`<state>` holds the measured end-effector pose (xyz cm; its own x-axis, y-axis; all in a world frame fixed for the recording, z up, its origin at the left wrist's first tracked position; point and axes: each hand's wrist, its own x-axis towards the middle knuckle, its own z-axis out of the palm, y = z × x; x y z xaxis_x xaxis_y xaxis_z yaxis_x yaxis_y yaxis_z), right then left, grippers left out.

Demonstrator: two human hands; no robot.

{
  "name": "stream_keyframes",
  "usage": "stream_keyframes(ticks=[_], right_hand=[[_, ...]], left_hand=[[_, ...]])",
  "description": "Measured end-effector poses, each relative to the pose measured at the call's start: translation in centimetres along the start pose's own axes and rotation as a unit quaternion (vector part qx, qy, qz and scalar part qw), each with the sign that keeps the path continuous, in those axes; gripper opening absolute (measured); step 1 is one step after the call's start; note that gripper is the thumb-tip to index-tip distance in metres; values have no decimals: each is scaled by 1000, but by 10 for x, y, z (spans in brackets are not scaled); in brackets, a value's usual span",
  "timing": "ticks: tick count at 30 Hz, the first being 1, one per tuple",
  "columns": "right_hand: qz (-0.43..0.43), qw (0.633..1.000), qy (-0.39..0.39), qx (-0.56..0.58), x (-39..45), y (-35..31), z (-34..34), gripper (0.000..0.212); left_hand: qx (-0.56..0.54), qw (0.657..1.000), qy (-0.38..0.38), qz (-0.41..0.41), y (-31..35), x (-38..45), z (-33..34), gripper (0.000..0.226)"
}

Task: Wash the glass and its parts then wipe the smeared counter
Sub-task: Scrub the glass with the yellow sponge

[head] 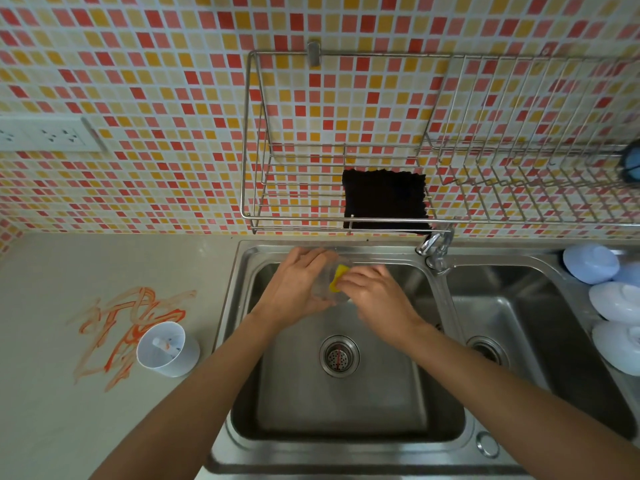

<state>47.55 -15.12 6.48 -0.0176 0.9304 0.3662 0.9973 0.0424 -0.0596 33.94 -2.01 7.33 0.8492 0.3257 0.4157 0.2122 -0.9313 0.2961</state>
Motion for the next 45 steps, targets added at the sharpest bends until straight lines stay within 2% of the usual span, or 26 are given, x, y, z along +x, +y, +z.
stream_keyframes(ticks=[2,4,7,9,11,14,17,19,23,28,32,37,40,42,45], right_hand=[[73,990,-27,118,-3,-6,6,35],[104,977,-65,175,-4,-5,7,28],[-7,995,-88,43,-2,4,-1,31],[-72,995,-46,-51,4,10,-8,23],[-77,994,-9,-78,8,11,-11,27],[-59,997,-13,-56,3,10,-7,25],[-39,995,-86,38,-6,8,-2,43],[-48,992,-106,59,-12,10,-3,45],[-78,992,-95,41,-14,11,-10,35],[-102,990,-88,43,-19,19,-7,41],[-108,993,-51,13,-18,21,-1,36],[-115,991,40,-56,-15,18,-1,16],[-95,991,75,-55,-9,8,-1,19],[-81,992,80,-47,-4,4,-1,23],[-79,996,43,-13,-2,2,1,27]], left_hand=[[-2,1000,-11,-14,-2,-2,-1,72],[-6,1000,-20,-14,-3,-5,1,74],[-27,998,-54,-26,-4,-10,7,76],[-55,995,-67,-48,0,-10,7,82],[-79,994,-50,-51,3,-8,3,84],[-103,992,-57,-53,2,-9,-1,83],[-103,989,-85,-60,-5,-17,5,83],[-107,987,-100,-62,-5,-21,7,82],[-120,983,-120,-67,-2,-18,7,85],[-125,973,-181,-77,-7,-5,0,89],[-127,970,-195,-77,-8,2,-2,90],[-145,968,-171,-111,-5,4,-5,93],[-104,985,-96,-102,-4,1,-1,96],[-61,992,-36,-101,-6,-1,2,91],[-60,994,-26,-88,-12,-2,3,82]])
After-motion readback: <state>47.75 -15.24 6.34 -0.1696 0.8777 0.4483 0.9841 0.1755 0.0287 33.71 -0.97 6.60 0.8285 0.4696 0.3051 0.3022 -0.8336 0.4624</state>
